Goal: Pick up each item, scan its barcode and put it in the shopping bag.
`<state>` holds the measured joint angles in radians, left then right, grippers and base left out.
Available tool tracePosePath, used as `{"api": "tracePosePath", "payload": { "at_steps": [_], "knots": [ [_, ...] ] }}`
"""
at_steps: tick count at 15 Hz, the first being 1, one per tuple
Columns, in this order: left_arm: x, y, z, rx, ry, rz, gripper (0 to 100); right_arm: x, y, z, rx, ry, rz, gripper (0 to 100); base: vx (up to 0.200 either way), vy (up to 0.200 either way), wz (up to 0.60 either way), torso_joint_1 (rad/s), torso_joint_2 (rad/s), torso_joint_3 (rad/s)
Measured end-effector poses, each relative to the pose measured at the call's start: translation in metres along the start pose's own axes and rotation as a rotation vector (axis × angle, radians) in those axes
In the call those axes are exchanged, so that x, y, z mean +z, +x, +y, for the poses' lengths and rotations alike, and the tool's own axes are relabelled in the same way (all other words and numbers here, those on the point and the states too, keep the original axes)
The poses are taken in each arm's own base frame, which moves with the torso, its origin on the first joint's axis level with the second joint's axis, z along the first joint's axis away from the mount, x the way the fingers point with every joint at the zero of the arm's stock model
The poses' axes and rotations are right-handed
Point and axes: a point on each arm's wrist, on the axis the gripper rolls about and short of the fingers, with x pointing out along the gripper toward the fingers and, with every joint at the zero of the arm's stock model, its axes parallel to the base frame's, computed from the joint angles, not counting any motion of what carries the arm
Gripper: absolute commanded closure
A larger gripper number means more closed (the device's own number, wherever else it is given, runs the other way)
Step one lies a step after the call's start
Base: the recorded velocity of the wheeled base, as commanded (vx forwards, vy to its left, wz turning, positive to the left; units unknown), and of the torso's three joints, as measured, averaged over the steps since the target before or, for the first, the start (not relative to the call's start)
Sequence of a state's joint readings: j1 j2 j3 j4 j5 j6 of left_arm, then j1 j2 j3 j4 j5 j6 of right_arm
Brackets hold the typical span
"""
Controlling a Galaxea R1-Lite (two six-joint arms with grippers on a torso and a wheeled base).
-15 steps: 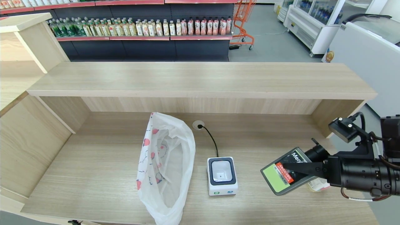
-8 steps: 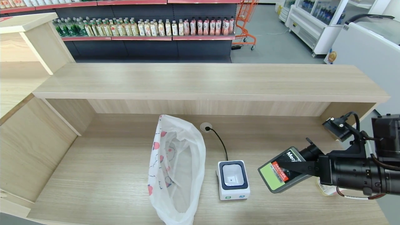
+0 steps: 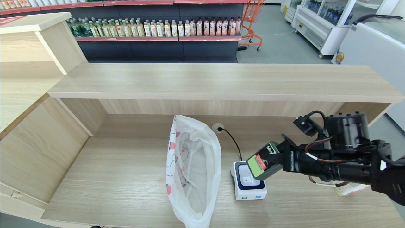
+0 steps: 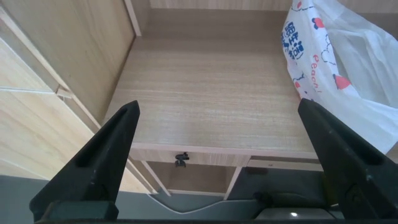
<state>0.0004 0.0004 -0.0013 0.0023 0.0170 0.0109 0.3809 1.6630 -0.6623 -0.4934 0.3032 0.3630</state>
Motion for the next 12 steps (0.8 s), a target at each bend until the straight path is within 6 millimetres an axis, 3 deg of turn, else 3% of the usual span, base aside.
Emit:
{"api": "tracePosePath", "payload": {
  "at_steps": [5,12],
  "knots": [
    [0.0,0.0,0.0,0.0,0.0,0.001,0,-0.016,0.041,-0.014,-0.018,0.007,0.059,100,0.0,0.0,0.0,0.0,0.0,0.0],
    [0.0,0.0,0.0,0.0,0.0,0.001,0,-0.023,0.072,-0.015,0.0,-0.033,0.101,100,0.0,0.0,0.0,0.0,0.0,0.0]
  ]
}}
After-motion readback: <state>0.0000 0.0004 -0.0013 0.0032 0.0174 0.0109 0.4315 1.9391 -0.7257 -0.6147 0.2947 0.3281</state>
